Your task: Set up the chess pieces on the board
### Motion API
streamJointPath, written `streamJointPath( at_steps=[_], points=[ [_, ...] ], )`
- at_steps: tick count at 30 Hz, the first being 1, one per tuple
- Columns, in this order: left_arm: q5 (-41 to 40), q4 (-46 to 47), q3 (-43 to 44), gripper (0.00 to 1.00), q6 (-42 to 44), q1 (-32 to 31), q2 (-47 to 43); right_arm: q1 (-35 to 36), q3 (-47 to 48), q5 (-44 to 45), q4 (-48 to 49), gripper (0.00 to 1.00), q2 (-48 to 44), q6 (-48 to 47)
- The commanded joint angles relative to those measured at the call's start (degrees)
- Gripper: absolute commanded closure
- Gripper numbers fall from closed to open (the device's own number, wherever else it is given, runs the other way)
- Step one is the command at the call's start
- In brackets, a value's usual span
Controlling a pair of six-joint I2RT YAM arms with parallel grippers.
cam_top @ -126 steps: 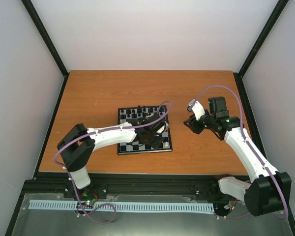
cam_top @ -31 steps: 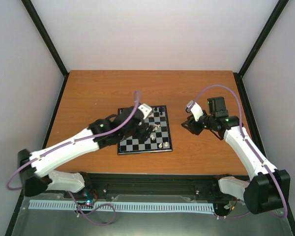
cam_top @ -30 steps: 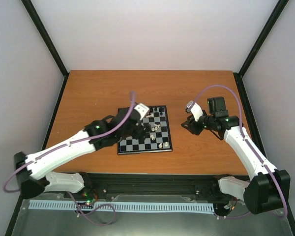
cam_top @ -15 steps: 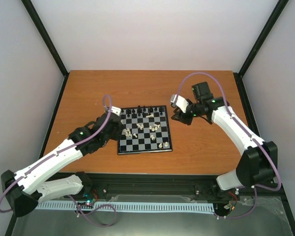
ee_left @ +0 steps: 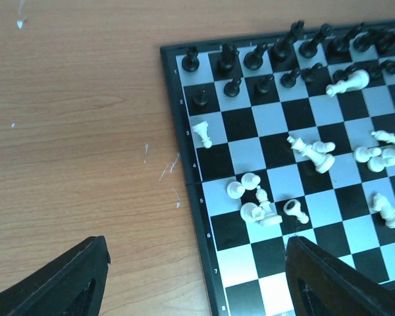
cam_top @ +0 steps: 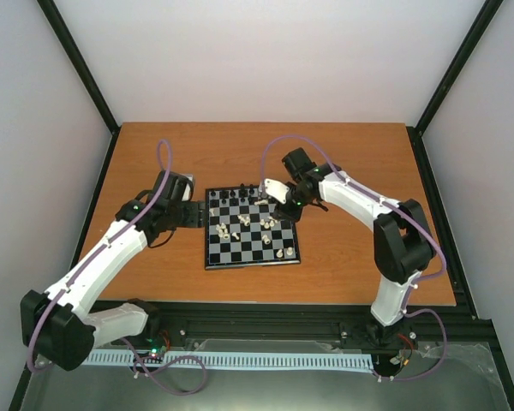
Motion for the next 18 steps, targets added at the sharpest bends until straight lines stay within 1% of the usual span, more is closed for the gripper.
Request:
streamJointPath(
  at_steps=[1,3,5,13,18],
  points=[
    [-1.0,0.6,0.7,0.23,0.4,0.3,-3.8,2.0,3.4,1.9,-1.5,0.7,3.8,1.4],
    [-1.3,0.8,0.5,0.23,0.7,0.3,-4.1,2.6,4.8,2.4,-1.7,0.73,5.8,2.6],
    [-1.9,0.5,0.7,0.23,0.8,0.3,-3.8,3.0,6.2,2.9,-1.8,0.74,7.6,4.1],
    [-1.8,0.6,0.6,0.24,1.4,0.3,-3.4,4.4,6.7,2.3,-1.7,0.74,10.0,4.8],
    [-1.4,0.7,0.5,0.24,1.6,0.3,-3.4,5.7,6.5,1.6,-1.8,0.71,10.7,4.6]
  ],
)
